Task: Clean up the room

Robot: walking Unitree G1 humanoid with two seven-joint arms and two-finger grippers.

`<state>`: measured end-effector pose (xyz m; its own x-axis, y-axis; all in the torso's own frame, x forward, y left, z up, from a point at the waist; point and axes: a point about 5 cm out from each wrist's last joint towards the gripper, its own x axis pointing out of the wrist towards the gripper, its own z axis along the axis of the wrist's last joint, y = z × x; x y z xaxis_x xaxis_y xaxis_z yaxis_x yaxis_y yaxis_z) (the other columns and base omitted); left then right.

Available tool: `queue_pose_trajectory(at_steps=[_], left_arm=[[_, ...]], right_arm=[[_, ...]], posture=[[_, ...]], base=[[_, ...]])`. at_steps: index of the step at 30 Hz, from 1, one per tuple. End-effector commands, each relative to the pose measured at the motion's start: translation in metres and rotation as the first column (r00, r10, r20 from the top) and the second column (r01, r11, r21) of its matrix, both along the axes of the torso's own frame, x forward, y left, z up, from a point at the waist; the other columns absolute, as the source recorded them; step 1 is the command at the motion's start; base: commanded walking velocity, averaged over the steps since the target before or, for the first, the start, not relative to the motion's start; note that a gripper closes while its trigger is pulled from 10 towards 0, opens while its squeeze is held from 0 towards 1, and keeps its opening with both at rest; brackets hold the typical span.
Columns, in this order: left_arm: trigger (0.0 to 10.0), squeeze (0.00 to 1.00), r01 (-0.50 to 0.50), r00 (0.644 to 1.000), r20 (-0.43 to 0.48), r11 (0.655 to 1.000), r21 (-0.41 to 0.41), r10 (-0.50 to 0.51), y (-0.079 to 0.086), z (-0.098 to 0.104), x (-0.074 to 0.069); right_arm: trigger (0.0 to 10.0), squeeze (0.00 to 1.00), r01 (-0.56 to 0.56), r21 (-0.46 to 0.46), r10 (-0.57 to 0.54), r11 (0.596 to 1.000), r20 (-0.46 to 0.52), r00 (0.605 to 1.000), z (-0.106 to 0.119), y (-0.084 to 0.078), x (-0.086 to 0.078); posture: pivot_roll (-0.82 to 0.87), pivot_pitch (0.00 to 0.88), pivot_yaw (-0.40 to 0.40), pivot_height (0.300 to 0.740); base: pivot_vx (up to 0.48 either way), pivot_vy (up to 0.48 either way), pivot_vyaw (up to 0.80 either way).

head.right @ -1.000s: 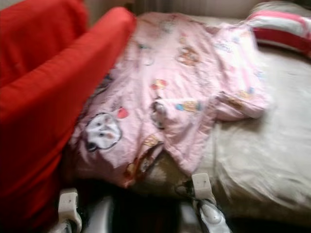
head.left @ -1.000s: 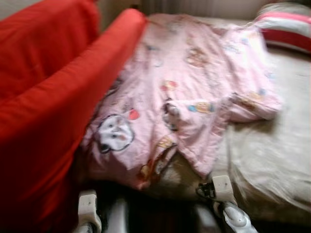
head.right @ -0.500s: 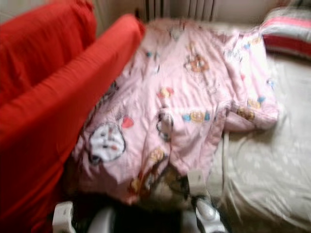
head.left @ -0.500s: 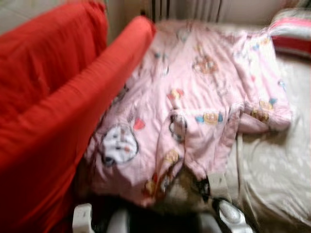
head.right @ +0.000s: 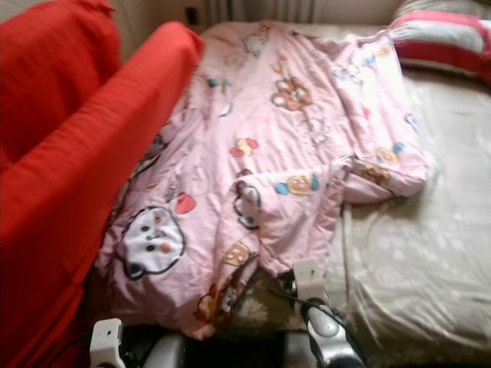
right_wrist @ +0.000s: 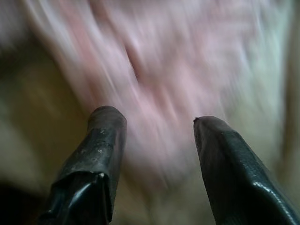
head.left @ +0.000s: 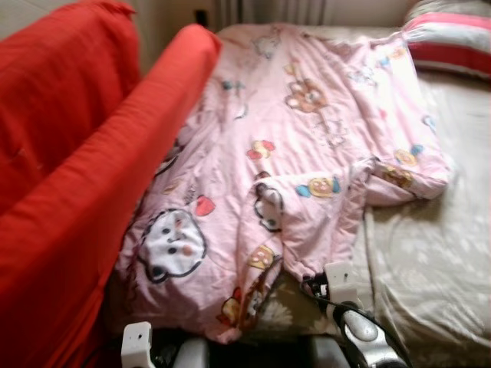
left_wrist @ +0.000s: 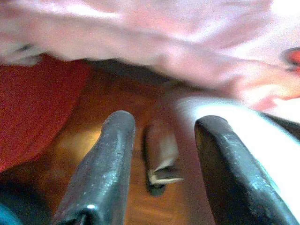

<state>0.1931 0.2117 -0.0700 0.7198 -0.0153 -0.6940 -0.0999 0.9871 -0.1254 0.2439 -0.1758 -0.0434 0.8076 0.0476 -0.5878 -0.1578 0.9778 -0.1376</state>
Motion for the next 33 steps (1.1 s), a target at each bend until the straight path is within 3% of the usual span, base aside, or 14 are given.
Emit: queue_pose_trajectory(at_steps=[1,2,3,21,22,23,31,32,33], left_arm=[[10.0,0.0,0.002,0.997,-0.074,1.0,0.001,-0.002,0.002,-0.01,-0.019],[10.0,0.0,0.001,0.997,-0.073,1.0,0.001,-0.001,0.002,-0.01,-0.019],[10.0,0.0,0.001,0.997,-0.073,1.0,0.0,-0.001,0.002,-0.01,-0.019],[10.0,0.0,0.005,0.998,-0.07,1.0,0.016,-0.004,0.014,-0.011,-0.03],[10.0,0.0,0.006,0.998,-0.068,1.0,0.017,-0.005,0.015,-0.011,-0.032],[10.0,0.0,0.008,0.998,-0.06,1.0,0.02,-0.007,0.017,-0.011,-0.033],[10.0,0.0,0.004,1.0,0.005,1.0,0.015,-0.004,0.027,-0.008,-0.042],[10.0,0.0,0.031,0.995,0.099,0.999,0.013,-0.032,0.016,0.004,-0.013],[10.0,0.0,0.071,0.964,0.256,0.997,0.014,-0.072,-0.004,0.03,0.034]], right_arm=[[10.0,0.23,0.009,0.023,-0.009,1.0,-0.022,1.0,-0.003,0.004,-0.002],[10.0,0.23,0.018,0.035,-0.018,0.999,-0.021,1.0,-0.003,0.004,-0.002],[10.0,0.98,0.024,0.04,-0.024,0.999,-0.018,1.0,-0.002,0.003,-0.002],[10.0,1.0,0.066,0.052,-0.069,0.996,0.06,0.996,0.015,-0.004,0.019],[10.0,0.38,0.065,0.054,-0.069,0.996,0.067,0.995,0.016,-0.003,0.021],[10.0,0.0,0.057,0.054,-0.061,0.997,0.089,0.994,0.019,0.001,0.025],[10.0,0.0,0.08,0.087,-0.094,0.993,0.164,0.982,0.03,0.009,0.036],[10.0,0.0,0.081,0.087,-0.094,0.993,0.166,0.982,0.032,0.009,0.038],[10.0,0.0,0.081,0.086,-0.095,0.993,0.171,0.981,0.034,0.008,0.04]], posture=[[-0.07,0.194,0.025,0.628],[-0.07,0.194,0.025,0.628],[-0.07,0.198,0.025,0.628],[-0.02,0.265,0.063,0.628],[-0.01,0.274,0.07,0.628],[0.0,0.285,0.078,0.628],[0.04,0.319,0.112,0.628],[0.05,0.32,0.116,0.628],[0.06,0.322,0.119,0.628]], base=[[0.0,0.0,0.0],[0.0,0.0,0.0],[0.0,0.0,0.0],[0.0,0.0,0.0],[0.0,0.0,0.0],[0.0,0.0,0.0],[0.0,0.0,0.0],[0.0,0.0,0.0],[0.0,0.0,0.0]])
